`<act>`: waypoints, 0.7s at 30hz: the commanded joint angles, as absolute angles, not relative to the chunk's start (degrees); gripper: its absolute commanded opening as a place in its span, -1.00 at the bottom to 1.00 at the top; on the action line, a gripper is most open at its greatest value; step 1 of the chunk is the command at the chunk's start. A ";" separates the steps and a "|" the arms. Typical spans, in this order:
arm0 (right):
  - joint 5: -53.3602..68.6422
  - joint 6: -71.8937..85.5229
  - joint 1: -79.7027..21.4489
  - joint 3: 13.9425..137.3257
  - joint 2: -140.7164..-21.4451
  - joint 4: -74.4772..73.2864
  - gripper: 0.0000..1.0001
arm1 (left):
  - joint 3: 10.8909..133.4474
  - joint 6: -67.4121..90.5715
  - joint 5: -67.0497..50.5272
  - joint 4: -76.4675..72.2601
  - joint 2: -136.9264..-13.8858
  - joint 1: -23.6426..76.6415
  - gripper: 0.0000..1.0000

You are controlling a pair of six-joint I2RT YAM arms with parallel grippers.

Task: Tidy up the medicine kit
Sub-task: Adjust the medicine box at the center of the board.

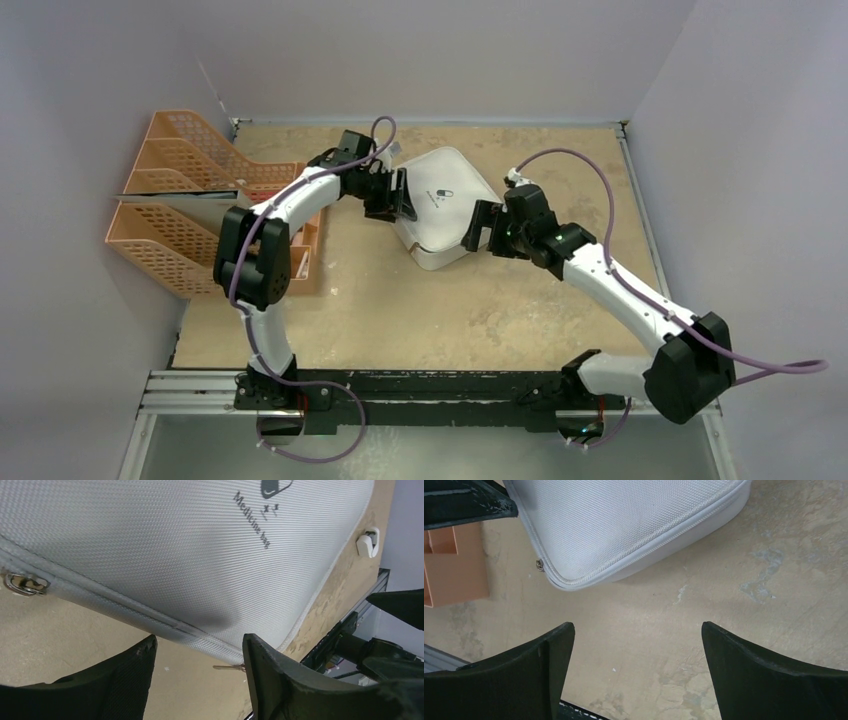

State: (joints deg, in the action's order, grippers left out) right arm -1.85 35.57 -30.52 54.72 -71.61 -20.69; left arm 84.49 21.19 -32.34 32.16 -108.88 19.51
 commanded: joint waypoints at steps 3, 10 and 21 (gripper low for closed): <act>-2.20 35.31 -30.59 52.42 -67.17 -20.41 0.98 | 85.14 21.01 -31.69 31.39 -109.59 18.98 -0.06; -3.36 38.00 -30.52 51.94 -67.31 -20.85 0.98 | 78.38 27.11 -35.81 23.77 -105.46 19.04 -0.70; -6.50 41.64 -30.64 51.19 -66.36 -22.10 0.63 | 68.06 41.27 -40.02 8.26 -98.93 21.95 -1.00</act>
